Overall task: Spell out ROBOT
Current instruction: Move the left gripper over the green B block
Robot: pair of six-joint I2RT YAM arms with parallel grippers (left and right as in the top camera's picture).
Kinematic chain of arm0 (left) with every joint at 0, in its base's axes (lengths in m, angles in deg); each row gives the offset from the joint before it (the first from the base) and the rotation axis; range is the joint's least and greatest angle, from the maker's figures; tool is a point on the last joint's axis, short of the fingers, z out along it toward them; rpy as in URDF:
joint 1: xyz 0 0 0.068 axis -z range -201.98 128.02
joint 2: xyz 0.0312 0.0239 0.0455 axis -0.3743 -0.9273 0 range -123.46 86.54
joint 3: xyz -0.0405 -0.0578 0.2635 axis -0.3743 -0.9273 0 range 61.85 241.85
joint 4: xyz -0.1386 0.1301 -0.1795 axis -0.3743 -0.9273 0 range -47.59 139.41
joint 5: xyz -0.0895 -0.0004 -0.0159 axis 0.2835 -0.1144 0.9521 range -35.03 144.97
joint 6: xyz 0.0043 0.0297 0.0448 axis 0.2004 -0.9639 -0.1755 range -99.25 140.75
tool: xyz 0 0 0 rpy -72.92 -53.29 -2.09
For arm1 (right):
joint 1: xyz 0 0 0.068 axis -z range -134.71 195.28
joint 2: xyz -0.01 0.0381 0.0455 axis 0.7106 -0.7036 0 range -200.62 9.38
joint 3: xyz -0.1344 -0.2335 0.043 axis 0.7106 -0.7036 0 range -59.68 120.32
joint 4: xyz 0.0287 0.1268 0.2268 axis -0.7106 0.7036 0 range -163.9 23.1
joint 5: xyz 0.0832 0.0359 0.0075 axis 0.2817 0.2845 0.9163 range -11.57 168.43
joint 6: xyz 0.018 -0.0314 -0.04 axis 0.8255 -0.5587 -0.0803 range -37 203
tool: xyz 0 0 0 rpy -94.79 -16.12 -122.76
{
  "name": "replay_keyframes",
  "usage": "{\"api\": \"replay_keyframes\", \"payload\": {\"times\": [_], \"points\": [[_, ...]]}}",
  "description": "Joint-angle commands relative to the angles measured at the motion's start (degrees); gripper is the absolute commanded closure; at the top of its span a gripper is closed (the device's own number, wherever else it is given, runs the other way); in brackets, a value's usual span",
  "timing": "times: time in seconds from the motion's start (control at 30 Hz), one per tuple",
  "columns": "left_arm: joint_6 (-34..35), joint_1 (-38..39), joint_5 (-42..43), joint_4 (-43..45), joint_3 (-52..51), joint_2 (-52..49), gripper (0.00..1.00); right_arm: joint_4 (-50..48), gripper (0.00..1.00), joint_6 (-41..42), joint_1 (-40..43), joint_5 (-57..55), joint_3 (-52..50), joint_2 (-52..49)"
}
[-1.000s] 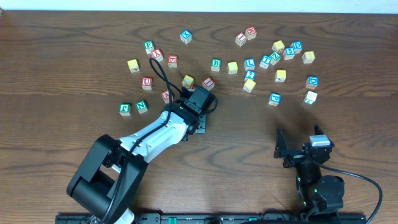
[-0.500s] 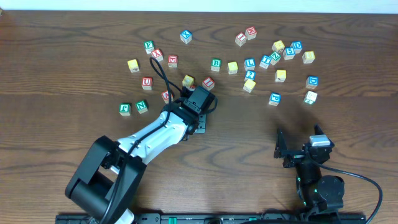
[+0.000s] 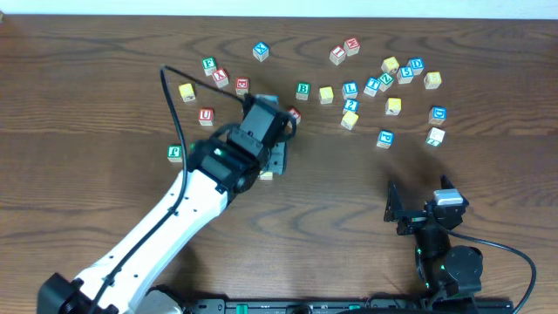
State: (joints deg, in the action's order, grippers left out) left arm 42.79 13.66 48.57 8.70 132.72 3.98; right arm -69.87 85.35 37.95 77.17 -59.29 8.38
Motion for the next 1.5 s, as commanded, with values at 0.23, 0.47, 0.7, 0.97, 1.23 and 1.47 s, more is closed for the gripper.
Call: {"api": "replay_keyframes", "payload": {"times": [0.23,0.47,0.7,0.97,1.23,1.47], "points": [[-6.80,-2.89,-0.48,-11.52,34.77,-28.09,0.30,0.22,0.01,0.39,0.50,-0.07,-0.07,0.33],[-6.82,-5.97,3.19,-10.84,44.96,-40.79,0.30,0.22,0.01,0.39,0.50,-0.07,-0.07,0.33],[-8.52,-6.60,4.92,-4.76,45.57,-43.71,0.30,0.22,0.01,0.39,0.50,-0.07,-0.07,0.33],[-10.93,-6.58,5.07,-2.78,45.66,-48.59,0.30,0.22,0.01,0.39,0.50,-0.07,-0.07,0.33],[-11.74,-6.47,7.30,2.95,46.75,-50.25,0.30,0.22,0.01,0.39,0.50,-0.07,-0.07,0.33],[-11.74,-6.47,7.32,5.88,46.75,-51.93,0.29,0.22,0.01,0.39,0.50,-0.07,-0.07,0.33]]}}
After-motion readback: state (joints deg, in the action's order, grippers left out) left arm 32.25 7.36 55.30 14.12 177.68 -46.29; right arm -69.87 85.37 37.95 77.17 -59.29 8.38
